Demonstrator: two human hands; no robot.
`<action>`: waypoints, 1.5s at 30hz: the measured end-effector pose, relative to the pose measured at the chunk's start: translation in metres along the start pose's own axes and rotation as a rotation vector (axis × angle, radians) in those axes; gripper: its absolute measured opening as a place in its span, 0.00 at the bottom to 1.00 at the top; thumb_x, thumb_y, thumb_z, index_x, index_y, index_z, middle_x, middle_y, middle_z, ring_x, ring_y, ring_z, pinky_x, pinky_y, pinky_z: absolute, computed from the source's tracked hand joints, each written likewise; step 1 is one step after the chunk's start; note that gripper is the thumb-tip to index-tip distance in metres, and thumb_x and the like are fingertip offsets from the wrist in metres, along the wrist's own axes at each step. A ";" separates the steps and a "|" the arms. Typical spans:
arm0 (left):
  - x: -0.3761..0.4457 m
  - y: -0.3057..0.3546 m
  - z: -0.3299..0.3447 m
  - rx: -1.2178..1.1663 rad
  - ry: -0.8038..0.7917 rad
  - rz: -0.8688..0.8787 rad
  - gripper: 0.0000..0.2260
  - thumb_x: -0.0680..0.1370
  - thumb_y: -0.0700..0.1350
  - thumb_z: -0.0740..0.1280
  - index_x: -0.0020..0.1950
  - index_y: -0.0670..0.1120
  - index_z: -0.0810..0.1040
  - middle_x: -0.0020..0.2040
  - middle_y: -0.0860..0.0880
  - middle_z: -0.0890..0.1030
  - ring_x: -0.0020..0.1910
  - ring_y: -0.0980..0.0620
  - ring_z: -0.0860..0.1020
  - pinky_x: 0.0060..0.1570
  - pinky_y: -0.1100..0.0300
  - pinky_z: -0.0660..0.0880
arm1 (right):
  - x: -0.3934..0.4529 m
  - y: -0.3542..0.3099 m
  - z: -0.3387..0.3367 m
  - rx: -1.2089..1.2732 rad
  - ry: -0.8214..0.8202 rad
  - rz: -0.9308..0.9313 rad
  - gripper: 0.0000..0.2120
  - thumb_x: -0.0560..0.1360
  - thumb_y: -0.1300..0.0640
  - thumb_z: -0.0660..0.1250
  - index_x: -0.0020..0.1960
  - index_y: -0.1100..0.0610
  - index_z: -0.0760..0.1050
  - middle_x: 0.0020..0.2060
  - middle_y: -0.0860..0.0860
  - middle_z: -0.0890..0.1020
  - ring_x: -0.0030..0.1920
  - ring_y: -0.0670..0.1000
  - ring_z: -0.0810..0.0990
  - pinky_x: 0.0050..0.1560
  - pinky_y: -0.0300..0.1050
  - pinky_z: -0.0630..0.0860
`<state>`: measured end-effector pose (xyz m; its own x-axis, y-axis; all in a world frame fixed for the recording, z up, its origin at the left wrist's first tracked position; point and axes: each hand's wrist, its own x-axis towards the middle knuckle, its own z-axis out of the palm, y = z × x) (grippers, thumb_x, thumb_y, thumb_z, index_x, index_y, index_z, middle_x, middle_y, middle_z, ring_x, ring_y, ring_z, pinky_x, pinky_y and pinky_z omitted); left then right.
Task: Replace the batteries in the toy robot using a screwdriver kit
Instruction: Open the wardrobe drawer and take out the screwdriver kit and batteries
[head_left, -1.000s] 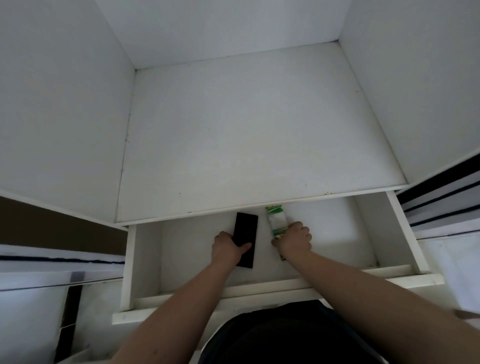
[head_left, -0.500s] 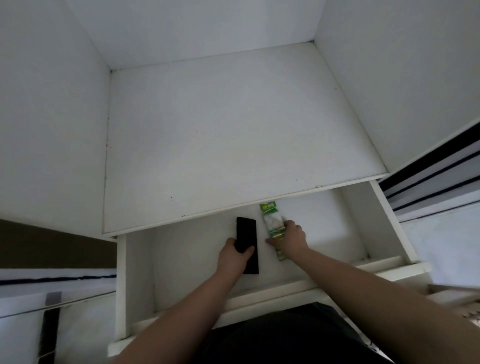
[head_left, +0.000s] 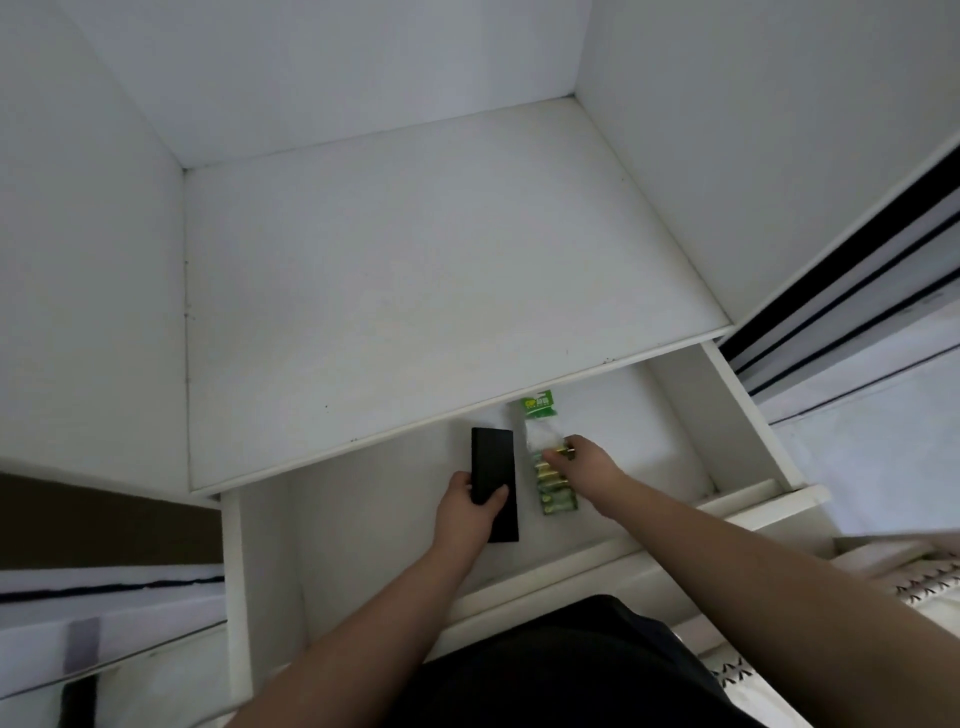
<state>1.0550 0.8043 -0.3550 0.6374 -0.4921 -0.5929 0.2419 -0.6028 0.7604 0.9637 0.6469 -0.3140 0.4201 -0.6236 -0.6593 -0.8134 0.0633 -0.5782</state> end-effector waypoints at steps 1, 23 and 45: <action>0.000 0.001 0.001 -0.022 -0.004 0.010 0.16 0.75 0.49 0.72 0.58 0.45 0.73 0.52 0.47 0.81 0.48 0.50 0.80 0.47 0.54 0.80 | -0.003 0.000 -0.003 0.044 0.004 -0.005 0.24 0.78 0.49 0.65 0.68 0.62 0.68 0.60 0.58 0.77 0.53 0.53 0.75 0.54 0.45 0.72; -0.062 0.073 0.025 -0.166 -0.111 0.133 0.12 0.76 0.46 0.71 0.58 0.49 0.77 0.53 0.49 0.84 0.50 0.51 0.83 0.52 0.51 0.80 | -0.065 0.025 -0.082 0.622 -0.113 -0.147 0.10 0.80 0.53 0.64 0.57 0.58 0.72 0.48 0.59 0.83 0.44 0.56 0.86 0.42 0.51 0.82; -0.109 0.164 0.105 -0.219 -0.242 0.258 0.10 0.78 0.42 0.68 0.57 0.53 0.77 0.51 0.52 0.84 0.49 0.54 0.83 0.46 0.60 0.78 | -0.094 0.072 -0.174 0.660 0.099 -0.248 0.08 0.79 0.47 0.64 0.55 0.48 0.76 0.46 0.53 0.84 0.47 0.54 0.84 0.52 0.57 0.80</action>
<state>0.9485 0.6931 -0.1937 0.5138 -0.7583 -0.4012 0.2635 -0.3056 0.9150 0.7957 0.5748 -0.2104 0.4971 -0.7467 -0.4419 -0.2717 0.3497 -0.8966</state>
